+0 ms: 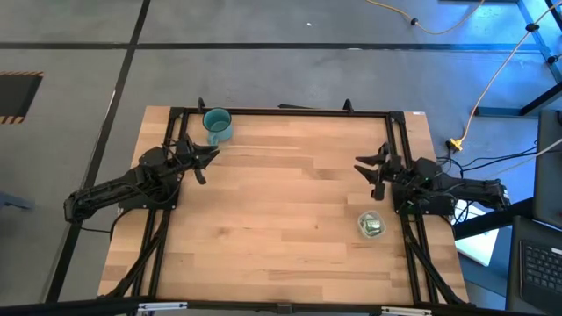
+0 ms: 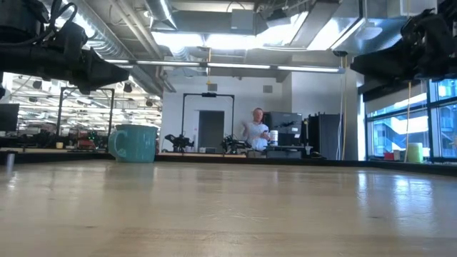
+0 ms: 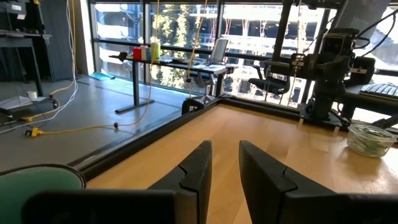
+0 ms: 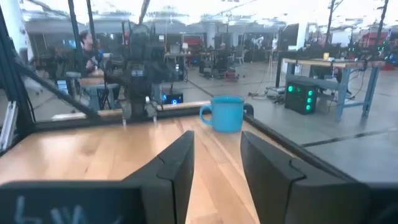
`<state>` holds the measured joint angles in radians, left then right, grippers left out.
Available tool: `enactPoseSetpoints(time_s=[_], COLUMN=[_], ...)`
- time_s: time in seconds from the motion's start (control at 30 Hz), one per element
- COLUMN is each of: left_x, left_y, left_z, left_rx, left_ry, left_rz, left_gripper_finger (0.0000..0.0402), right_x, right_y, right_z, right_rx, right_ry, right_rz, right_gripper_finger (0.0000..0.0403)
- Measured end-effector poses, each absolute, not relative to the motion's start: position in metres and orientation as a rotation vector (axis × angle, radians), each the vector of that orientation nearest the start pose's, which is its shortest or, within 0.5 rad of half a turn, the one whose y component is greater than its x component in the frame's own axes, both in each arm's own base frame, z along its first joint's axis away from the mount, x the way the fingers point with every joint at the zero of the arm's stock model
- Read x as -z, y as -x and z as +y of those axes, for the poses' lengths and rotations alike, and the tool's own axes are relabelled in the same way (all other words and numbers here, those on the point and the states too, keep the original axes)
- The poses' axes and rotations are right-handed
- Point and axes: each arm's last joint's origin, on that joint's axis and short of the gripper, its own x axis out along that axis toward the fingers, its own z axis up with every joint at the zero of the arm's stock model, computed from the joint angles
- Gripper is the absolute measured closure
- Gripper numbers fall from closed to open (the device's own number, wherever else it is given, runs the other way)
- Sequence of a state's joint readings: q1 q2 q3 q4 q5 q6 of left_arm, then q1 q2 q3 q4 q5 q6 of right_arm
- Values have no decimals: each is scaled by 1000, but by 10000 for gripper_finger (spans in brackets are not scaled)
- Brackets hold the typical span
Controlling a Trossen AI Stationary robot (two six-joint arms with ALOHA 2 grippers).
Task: Pick and place items into bin
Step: Return to Home Position
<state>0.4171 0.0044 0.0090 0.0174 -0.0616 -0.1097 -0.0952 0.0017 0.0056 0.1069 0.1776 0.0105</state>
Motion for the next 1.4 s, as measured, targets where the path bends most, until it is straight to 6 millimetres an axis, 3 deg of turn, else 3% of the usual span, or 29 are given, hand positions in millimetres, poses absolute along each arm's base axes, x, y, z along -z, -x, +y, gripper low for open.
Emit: enactPoseSetpoints(time_s=[1.4], left_x=[-168], left_y=[-88], left_z=[41], left_rx=[-477], left_ry=[104], left_rz=[-48], left_gripper_finger=[327], right_x=[-170], right_y=[-96], right_z=[-14], right_rx=[270], right_ry=[29], right_rz=[-50], right_gripper_finger=[267])
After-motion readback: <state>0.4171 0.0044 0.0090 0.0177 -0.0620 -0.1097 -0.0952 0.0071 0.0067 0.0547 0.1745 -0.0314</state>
